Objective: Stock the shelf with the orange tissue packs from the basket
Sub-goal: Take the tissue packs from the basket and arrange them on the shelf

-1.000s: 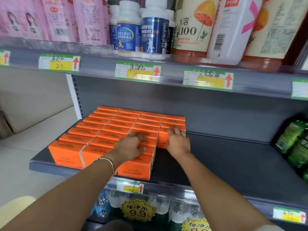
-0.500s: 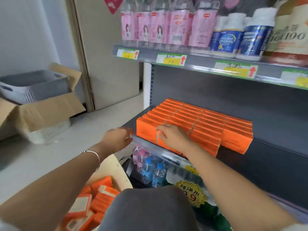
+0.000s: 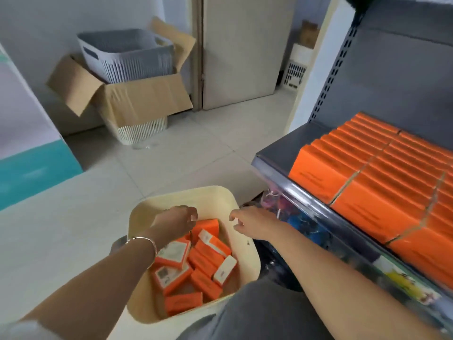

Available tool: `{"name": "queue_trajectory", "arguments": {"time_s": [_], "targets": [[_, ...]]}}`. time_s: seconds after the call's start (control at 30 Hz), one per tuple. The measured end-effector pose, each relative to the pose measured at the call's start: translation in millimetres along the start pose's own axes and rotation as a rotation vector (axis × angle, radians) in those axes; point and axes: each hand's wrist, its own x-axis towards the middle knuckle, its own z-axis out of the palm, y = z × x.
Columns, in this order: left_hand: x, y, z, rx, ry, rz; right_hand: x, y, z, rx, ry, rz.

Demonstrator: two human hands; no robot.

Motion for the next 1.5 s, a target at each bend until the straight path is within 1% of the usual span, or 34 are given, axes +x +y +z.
{"name": "queue_trajectory", "arguments": {"time_s": [0.1, 0.2, 0.33, 0.43, 0.57, 0.7, 0.87, 0.97, 1.03, 1.1, 1.2, 1.33, 1.43, 1.47, 1.5], "targets": [[16.4, -16.0, 28.9, -0.032, -0.084, -0.077, 35.9, -1.7, 22.1, 0.005, -0.135, -0.044], [36.3, -24.2, 56.0, 0.011, -0.163, -0.084, 65.1, 0.4, 42.1, -0.006, -0.232, -0.086], [69.3, -21.7, 98.7, -0.015, -0.234, -0.087, 88.8, 7.6, 56.8, -0.046, -0.219, -0.081], [94.5, -21.5, 129.7, 0.109, -0.266, -0.059, 96.9, 9.6, 61.0, -0.126, -0.159, -0.084], [120.7, -26.0, 154.7, 0.298, -0.204, 0.022, 102.4, 16.2, 59.9, -0.235, -0.064, -0.134], [141.0, -24.6, 178.0, 0.327, -0.199, 0.057, 108.2, 20.3, 66.7, -0.26, -0.073, -0.152], [146.7, -20.5, 193.8, 0.32, -0.146, 0.054, 118.6, 23.1, 78.5, -0.156, -0.12, -0.147], [135.6, -26.5, 180.6, 0.244, -0.078, 0.068, 123.6, 26.7, 80.5, -0.036, -0.114, -0.082], [124.7, -36.3, 164.7, 0.171, -0.068, 0.094, 127.1, 25.8, 79.9, 0.086, -0.097, -0.025], [108.3, -50.8, 143.9, 0.106, -0.059, 0.165, 129.3, 22.4, 76.3, 0.201, -0.082, 0.016], [81.0, -67.5, 108.6, 0.107, 0.16, 0.451, 128.2, 18.7, 69.3, 0.303, -0.166, 0.012], [48.6, -77.4, 68.6, 0.246, 0.322, 0.724, 121.8, 7.5, 59.0, 0.43, -0.317, 0.007], [36.4, -72.5, 46.7, 0.334, 0.418, 0.818, 116.8, -3.5, 51.6, 0.699, -0.459, -0.018], [34.2, -72.7, 43.7, 0.328, 0.42, 0.808, 114.4, -6.2, 50.5, 0.722, -0.478, -0.028], [33.3, -74.6, 43.8, 0.298, 0.396, 0.759, 111.9, -8.2, 49.9, 0.686, -0.466, -0.028]]}}
